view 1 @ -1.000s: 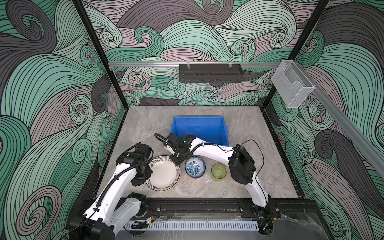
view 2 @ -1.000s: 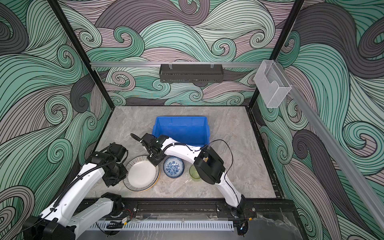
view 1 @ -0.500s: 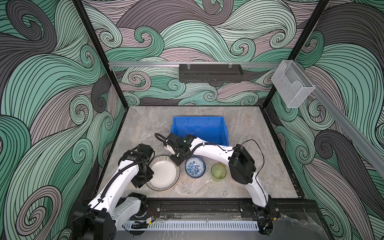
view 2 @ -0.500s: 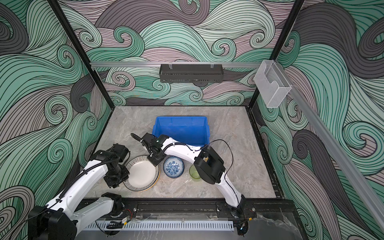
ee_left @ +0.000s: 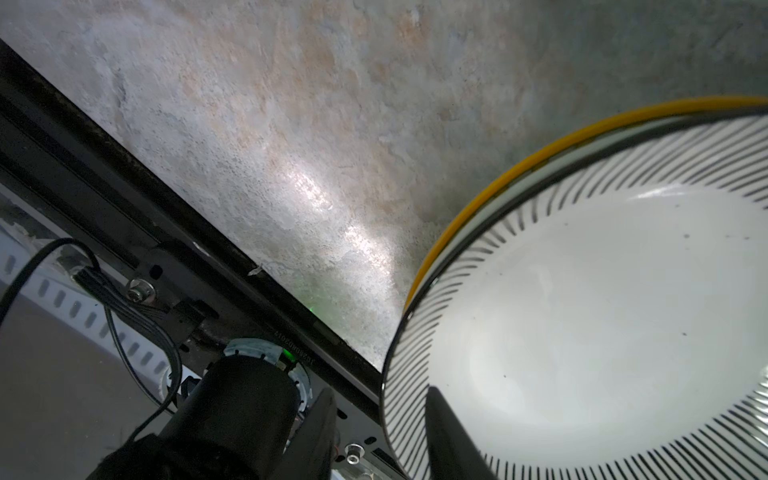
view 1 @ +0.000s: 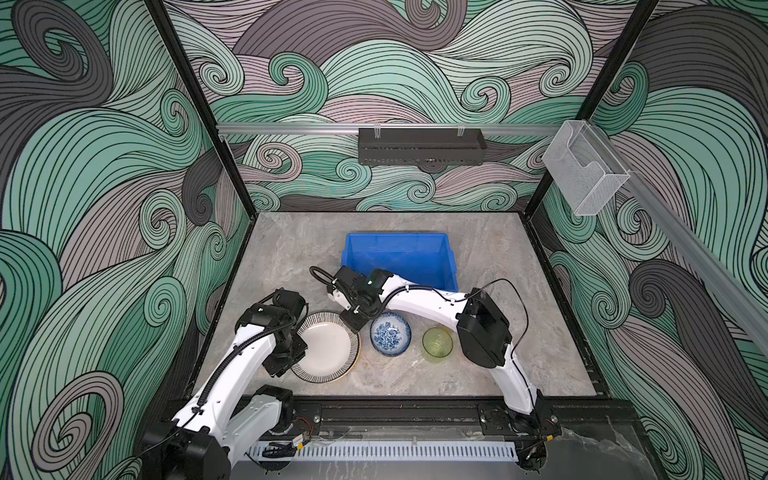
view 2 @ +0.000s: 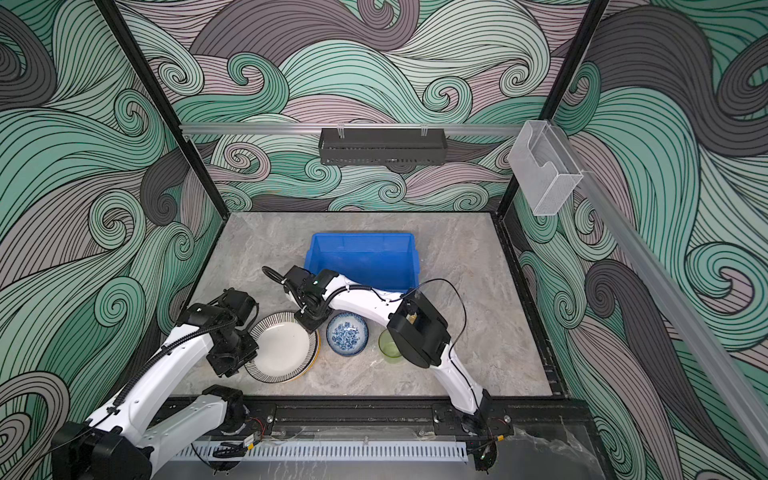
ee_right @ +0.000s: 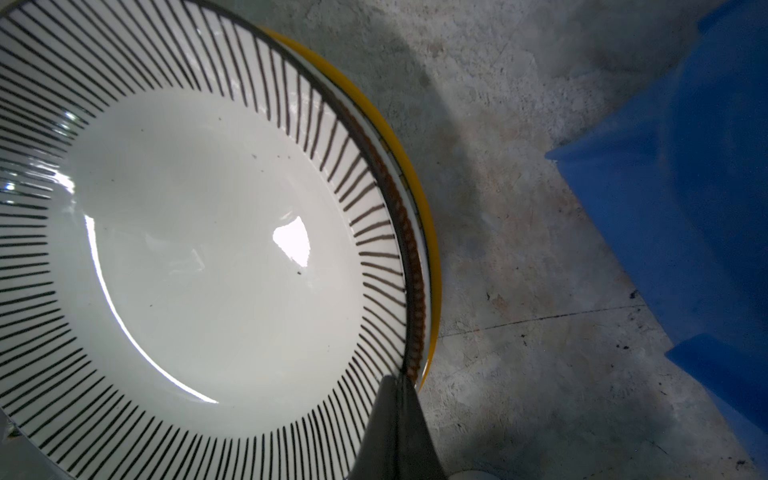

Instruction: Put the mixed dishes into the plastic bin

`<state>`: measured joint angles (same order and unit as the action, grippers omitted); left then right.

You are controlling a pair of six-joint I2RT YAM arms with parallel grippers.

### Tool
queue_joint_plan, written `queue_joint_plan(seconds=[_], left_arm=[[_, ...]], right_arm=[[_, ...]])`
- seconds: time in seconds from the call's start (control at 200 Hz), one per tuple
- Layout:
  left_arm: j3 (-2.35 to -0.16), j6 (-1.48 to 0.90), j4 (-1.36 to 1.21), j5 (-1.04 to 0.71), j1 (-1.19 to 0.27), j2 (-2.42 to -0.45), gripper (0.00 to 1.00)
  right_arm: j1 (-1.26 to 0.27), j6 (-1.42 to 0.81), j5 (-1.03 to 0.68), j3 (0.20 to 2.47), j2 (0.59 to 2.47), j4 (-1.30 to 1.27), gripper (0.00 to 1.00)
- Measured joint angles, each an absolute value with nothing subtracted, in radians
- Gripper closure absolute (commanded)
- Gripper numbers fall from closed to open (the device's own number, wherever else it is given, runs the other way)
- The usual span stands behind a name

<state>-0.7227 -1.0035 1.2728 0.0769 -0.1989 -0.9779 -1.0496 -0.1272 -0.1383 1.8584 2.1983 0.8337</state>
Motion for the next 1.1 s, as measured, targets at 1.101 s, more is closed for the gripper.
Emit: queue_joint_plan(seconds=[1.101], left_arm=[[-0.605,-1.06,1.195,0.025,-0.208,-0.917,0.75]], right_arm=[[-1.049,-0.128,-0.192,1.858,2.209,0.822,0.97]])
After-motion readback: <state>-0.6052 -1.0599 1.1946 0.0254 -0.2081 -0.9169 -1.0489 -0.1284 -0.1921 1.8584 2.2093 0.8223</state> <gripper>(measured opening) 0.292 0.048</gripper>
